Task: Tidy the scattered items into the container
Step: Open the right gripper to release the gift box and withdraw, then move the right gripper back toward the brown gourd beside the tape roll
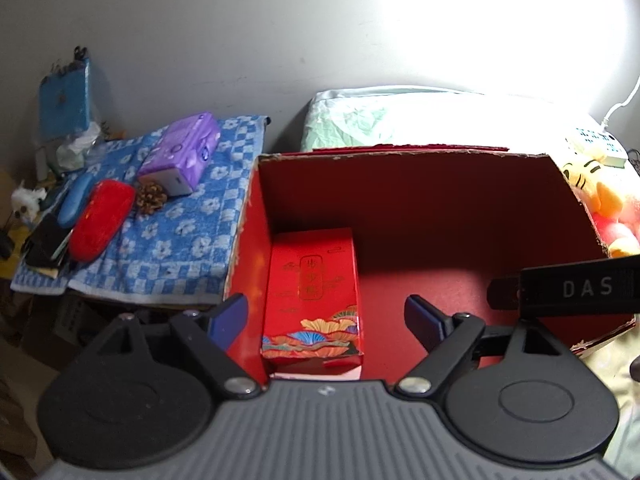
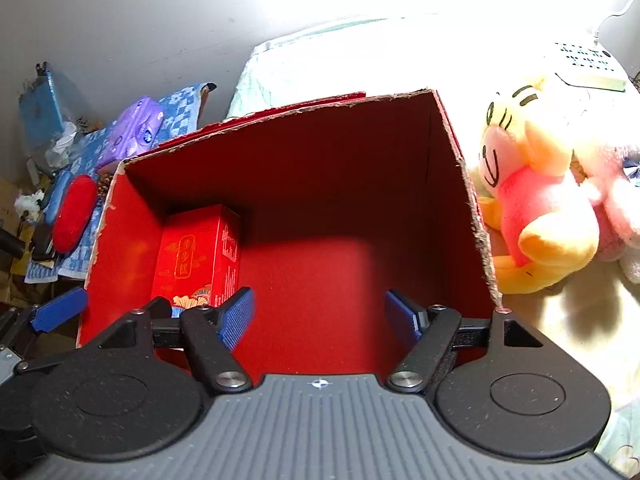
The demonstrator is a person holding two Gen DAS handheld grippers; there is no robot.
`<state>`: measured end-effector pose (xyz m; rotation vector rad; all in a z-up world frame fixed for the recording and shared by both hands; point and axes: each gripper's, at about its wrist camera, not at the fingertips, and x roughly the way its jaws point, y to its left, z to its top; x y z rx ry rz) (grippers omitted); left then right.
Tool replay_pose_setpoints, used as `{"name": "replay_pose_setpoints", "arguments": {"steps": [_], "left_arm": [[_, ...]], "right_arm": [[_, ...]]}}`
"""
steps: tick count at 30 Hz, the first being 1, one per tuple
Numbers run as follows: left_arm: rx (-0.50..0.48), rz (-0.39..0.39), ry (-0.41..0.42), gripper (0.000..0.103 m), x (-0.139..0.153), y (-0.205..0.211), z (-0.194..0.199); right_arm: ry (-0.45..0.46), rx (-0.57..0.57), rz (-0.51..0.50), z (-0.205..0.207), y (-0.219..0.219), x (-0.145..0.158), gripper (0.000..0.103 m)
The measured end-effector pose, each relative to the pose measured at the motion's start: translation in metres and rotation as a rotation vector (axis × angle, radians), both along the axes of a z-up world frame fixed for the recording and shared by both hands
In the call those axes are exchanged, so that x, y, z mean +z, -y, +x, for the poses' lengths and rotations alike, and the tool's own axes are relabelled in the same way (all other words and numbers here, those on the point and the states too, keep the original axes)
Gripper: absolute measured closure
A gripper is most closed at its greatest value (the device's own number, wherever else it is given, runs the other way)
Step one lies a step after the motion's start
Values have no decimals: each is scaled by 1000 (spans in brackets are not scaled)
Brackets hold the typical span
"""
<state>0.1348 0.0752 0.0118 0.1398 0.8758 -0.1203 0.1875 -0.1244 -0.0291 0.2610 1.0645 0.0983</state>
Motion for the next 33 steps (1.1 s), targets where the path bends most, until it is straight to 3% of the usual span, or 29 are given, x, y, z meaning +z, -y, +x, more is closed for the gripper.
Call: {"name": "replay_pose_setpoints", "arguments": {"steps": [11, 33], "left_arm": [[122, 38, 24, 13, 7, 3, -31], [167, 60, 13, 10, 0, -6, -93]], "right_arm": [[60, 51, 12, -25, 10, 17, 28], [84, 133, 66, -81, 18, 15, 28]]}}
